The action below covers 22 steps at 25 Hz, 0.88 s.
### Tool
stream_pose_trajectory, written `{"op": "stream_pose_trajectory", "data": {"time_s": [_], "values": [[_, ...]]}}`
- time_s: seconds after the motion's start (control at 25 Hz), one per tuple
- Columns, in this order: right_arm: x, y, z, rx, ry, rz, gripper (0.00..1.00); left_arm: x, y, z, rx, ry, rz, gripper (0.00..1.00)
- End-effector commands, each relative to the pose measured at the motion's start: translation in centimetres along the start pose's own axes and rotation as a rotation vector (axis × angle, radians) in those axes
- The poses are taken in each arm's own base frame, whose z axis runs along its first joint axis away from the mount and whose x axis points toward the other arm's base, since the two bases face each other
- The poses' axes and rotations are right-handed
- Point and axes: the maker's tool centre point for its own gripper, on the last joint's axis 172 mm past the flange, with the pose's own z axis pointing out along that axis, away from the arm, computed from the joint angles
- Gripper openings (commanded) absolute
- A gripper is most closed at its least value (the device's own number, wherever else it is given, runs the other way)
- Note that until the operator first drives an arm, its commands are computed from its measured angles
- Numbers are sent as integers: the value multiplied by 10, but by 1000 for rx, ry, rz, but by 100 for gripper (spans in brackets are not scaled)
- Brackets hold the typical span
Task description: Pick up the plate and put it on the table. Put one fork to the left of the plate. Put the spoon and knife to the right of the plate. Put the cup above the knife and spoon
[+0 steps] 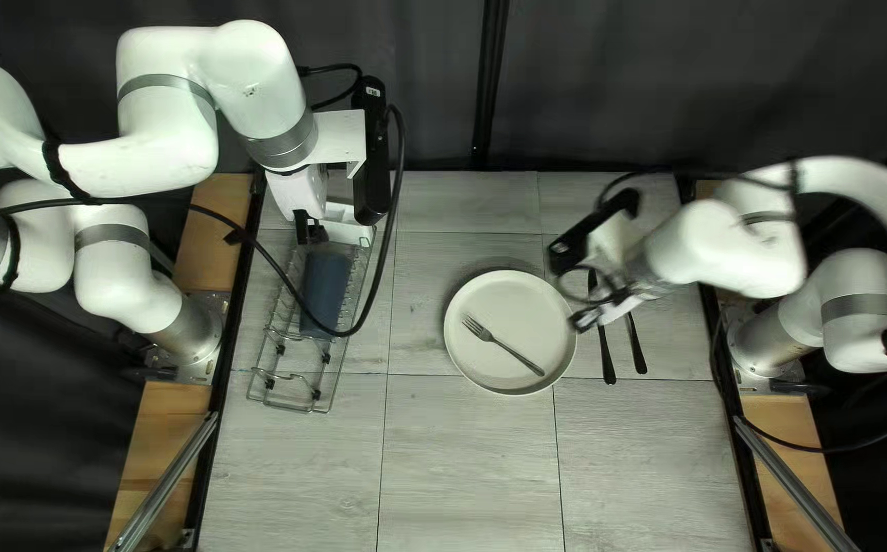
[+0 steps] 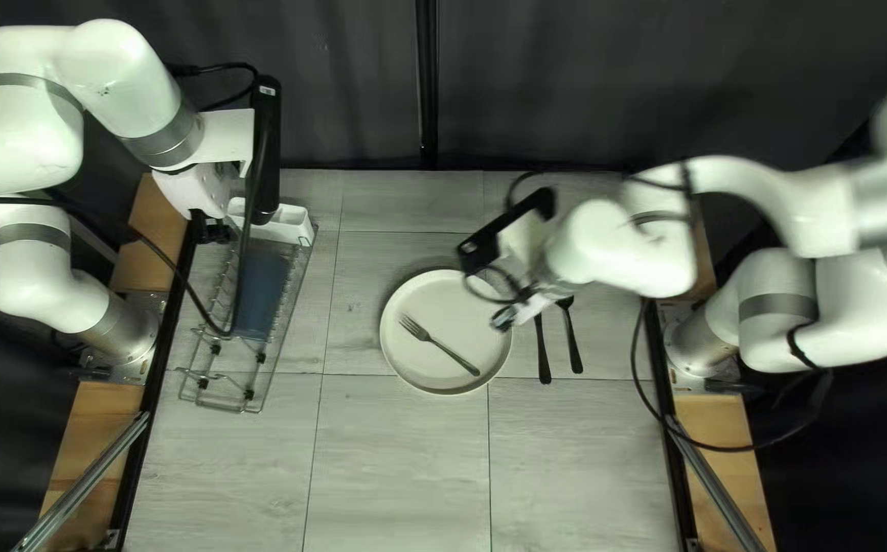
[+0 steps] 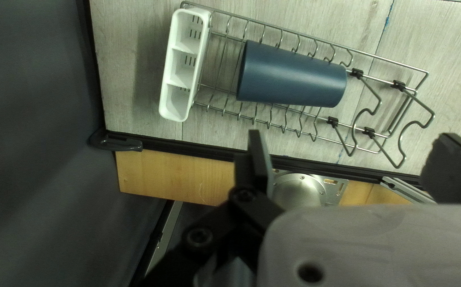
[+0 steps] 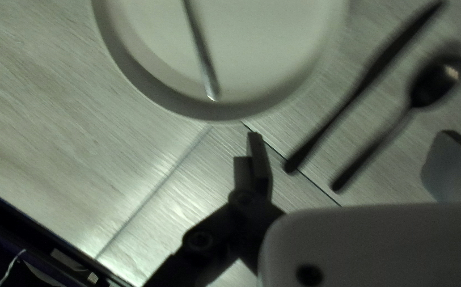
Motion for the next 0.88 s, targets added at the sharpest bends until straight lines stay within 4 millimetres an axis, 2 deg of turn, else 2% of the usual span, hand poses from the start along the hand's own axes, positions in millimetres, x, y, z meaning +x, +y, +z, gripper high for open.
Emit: {"op": "stream_pose_trajectory", "data": {"time_s": [0.04, 0.24, 0.4, 0.72, 0.8, 0.88], "values": [[-5, -26, 51, -9, -13, -123, 100, 0, 0, 0, 0, 0, 0, 100], [3, -50, 112, -8, -40, -317, 100, 0, 0, 0, 0, 0, 0, 100], [4, -64, 128, -14, -63, -383, 100, 0, 0, 0, 0, 0, 0, 100], [9, -75, 149, -39, -96, -424, 100, 0, 0, 0, 0, 0, 0, 100], [12, -75, 152, -43, -104, -422, 94, 0, 0, 0, 0, 0, 0, 100], [14, -73, 154, -43, -110, -420, 76, 0, 0, 0, 0, 0, 0, 100]]}}
